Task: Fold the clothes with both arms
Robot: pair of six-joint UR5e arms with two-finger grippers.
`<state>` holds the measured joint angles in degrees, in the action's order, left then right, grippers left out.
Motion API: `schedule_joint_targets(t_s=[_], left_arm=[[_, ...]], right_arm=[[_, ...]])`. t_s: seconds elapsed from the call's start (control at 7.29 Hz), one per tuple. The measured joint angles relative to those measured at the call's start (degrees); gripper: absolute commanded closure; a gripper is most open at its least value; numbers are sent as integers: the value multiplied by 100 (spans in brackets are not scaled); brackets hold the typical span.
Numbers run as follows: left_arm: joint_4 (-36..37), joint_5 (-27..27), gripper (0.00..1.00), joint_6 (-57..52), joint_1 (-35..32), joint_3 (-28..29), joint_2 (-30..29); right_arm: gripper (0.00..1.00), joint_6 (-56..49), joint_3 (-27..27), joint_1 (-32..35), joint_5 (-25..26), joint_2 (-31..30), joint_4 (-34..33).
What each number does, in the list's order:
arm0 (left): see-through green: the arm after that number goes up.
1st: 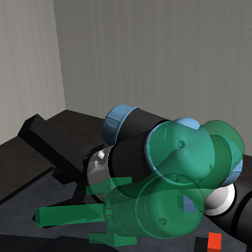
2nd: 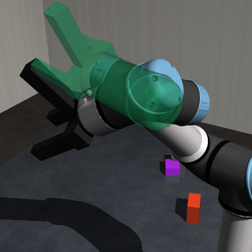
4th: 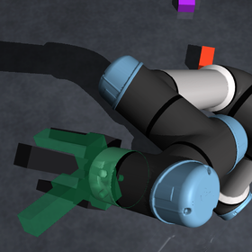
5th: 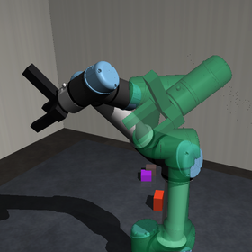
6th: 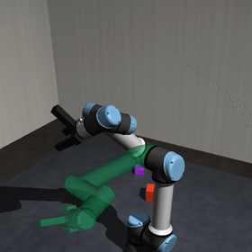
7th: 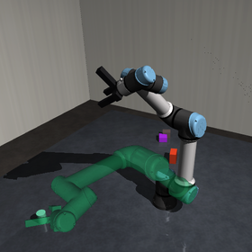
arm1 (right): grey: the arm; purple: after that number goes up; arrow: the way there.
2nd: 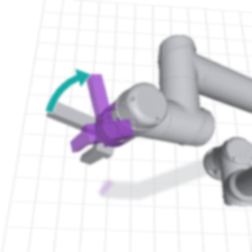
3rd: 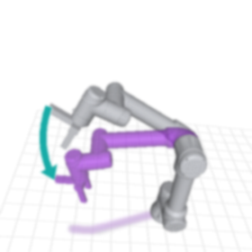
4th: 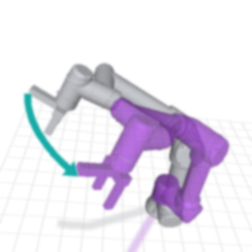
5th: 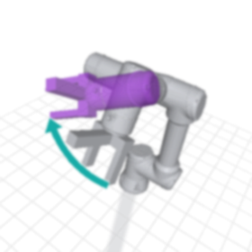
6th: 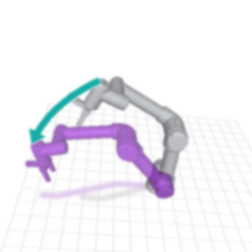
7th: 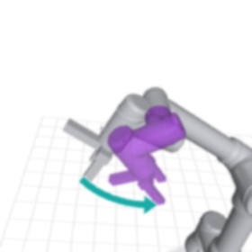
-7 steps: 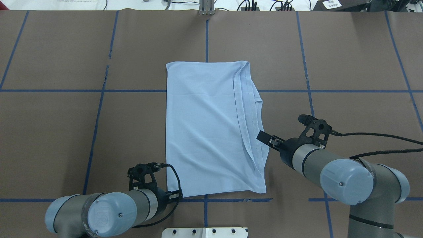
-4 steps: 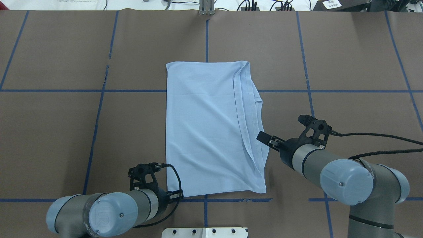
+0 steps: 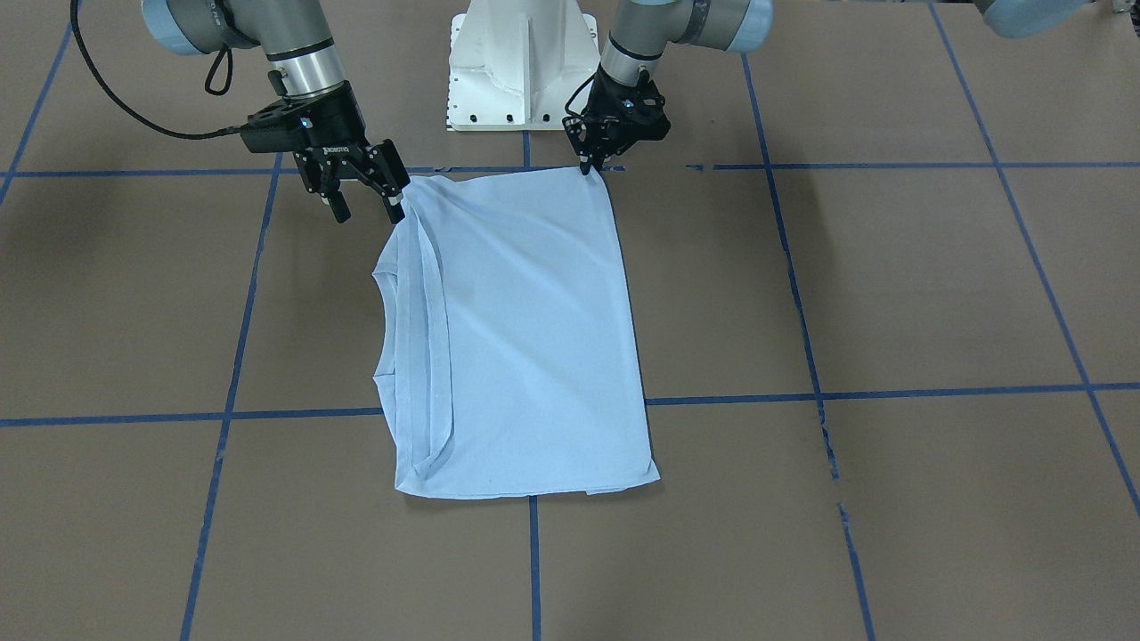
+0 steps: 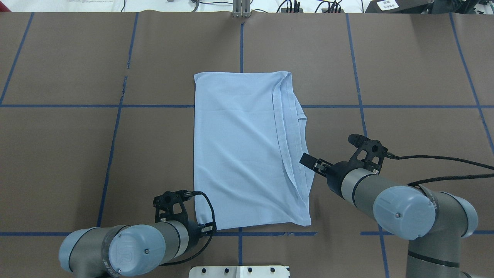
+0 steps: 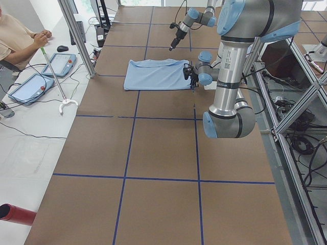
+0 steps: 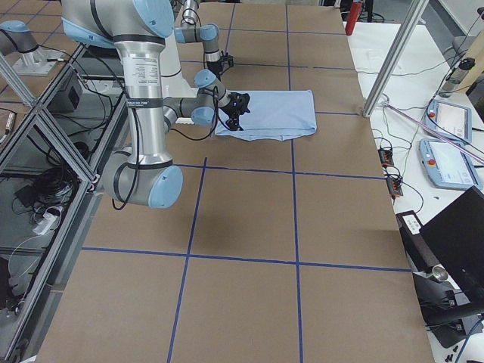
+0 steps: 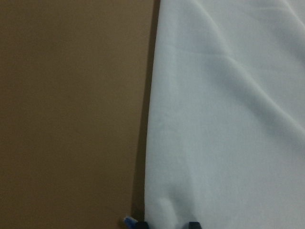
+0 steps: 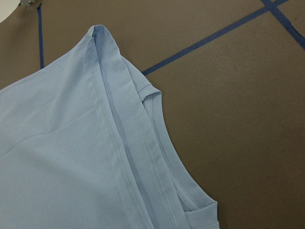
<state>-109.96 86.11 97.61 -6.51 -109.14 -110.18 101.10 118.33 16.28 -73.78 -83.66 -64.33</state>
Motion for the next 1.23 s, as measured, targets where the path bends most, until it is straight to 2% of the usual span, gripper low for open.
schedule_joint_targets(t_s=[0.27,0.41,0.69,0.82,1.23], left_arm=[[1,-6,100,-4,-7,0,-9],[1,-6,100,-5,-12,-7,-10],[-5,-7,100,0,-20,-26,-12],[-7,-7,100,1,-20,-35,-12],[-15,-29,100,9,-18,-75,-12]], right_arm=[[4,292,-17,-44,1,53,-38],[2,506,-13,-78,-2,241,-269],[0,709,-63,-263,1,1013,-1449],[3,743,-113,-428,8,1305,-1909],[3,1689,-166,-811,7,1553,-2773]])
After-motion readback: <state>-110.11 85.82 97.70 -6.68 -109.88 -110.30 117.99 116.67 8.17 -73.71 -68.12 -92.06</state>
